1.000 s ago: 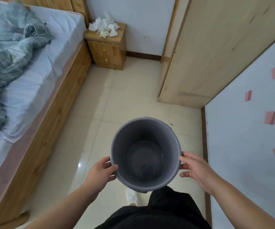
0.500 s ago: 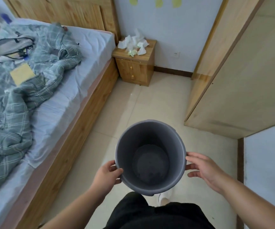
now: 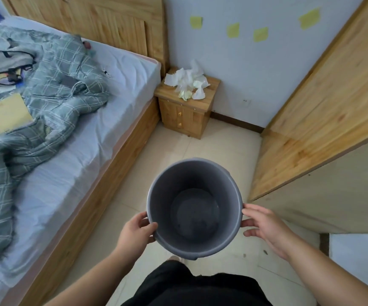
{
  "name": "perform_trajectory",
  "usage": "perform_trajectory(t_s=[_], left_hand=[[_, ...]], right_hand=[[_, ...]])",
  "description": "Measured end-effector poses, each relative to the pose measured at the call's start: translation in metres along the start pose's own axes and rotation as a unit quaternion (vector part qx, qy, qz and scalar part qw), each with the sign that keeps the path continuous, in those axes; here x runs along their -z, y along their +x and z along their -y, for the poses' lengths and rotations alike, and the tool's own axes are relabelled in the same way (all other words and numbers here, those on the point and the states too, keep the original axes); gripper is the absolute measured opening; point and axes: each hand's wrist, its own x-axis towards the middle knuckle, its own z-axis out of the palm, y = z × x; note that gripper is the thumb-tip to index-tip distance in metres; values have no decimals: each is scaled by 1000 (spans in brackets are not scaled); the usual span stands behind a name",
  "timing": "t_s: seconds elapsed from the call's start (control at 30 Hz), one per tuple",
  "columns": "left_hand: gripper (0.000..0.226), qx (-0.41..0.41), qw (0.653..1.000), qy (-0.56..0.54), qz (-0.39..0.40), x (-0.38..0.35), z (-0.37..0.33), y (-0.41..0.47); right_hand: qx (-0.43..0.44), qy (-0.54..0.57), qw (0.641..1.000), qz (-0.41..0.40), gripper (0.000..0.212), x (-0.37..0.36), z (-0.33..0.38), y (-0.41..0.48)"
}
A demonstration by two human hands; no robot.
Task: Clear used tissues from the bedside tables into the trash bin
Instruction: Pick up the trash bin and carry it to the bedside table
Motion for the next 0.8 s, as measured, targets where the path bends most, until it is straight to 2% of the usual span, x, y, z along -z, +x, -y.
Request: perform_trajectory(t_s=[0.13,0.37,0.57,0.8], left_hand=[[24,-12,1000,23,18,18,-58,58],[21,-17,997,64,37,18,-147,147],[22,14,998,57,6,-2,-196,216],[24,27,999,3,-43,-8,-253,274]], right_hand=[[0,25,1000,-19,27,-15,43,34],[-3,66,997,-39,19,-11,101,106],[-19,62,998,0,21,8,159,200],[-33,2,998,56,20,15,256,292]])
